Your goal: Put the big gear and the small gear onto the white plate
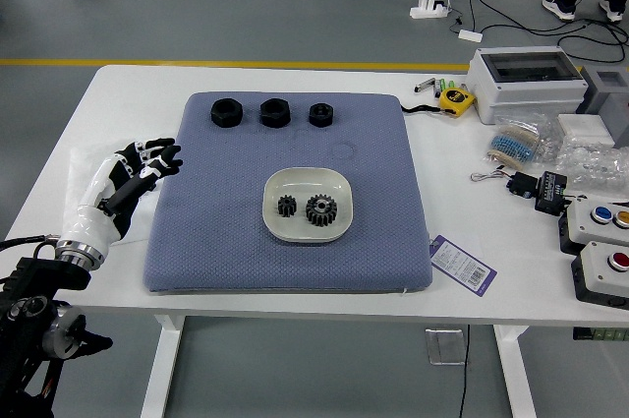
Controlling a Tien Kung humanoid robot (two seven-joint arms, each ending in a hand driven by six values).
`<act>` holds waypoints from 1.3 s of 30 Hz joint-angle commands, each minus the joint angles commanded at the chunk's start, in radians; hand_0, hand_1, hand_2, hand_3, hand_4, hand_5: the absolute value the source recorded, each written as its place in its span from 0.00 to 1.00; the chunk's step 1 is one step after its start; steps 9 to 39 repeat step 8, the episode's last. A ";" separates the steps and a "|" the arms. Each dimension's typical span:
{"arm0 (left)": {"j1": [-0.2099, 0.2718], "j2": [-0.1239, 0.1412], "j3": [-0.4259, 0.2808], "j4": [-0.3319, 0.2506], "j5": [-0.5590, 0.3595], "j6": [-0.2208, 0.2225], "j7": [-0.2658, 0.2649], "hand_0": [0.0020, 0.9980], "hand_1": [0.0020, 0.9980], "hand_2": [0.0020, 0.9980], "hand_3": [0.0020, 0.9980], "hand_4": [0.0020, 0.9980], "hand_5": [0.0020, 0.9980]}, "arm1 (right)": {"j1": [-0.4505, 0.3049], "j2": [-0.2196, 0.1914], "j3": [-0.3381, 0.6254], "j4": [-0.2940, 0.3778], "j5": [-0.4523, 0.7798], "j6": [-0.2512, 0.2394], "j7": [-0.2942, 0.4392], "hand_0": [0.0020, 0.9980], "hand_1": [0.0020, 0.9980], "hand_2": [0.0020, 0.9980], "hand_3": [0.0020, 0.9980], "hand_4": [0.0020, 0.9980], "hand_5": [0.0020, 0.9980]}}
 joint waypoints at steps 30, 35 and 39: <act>0.002 0.002 -0.020 -0.010 0.006 0.004 -0.002 0.67 0.63 0.69 0.63 0.84 0.44 | 0.005 -0.002 -0.004 0.000 0.007 0.001 0.002 0.68 0.66 0.74 0.59 0.80 0.71; 0.002 0.002 -0.020 -0.010 0.006 0.004 -0.002 0.67 0.63 0.69 0.63 0.84 0.44 | 0.005 -0.002 -0.004 0.000 0.007 0.001 0.002 0.68 0.66 0.74 0.59 0.80 0.71; 0.002 0.002 -0.020 -0.010 0.006 0.004 -0.002 0.67 0.63 0.69 0.63 0.84 0.44 | 0.005 -0.002 -0.004 0.000 0.007 0.001 0.002 0.68 0.66 0.74 0.59 0.80 0.71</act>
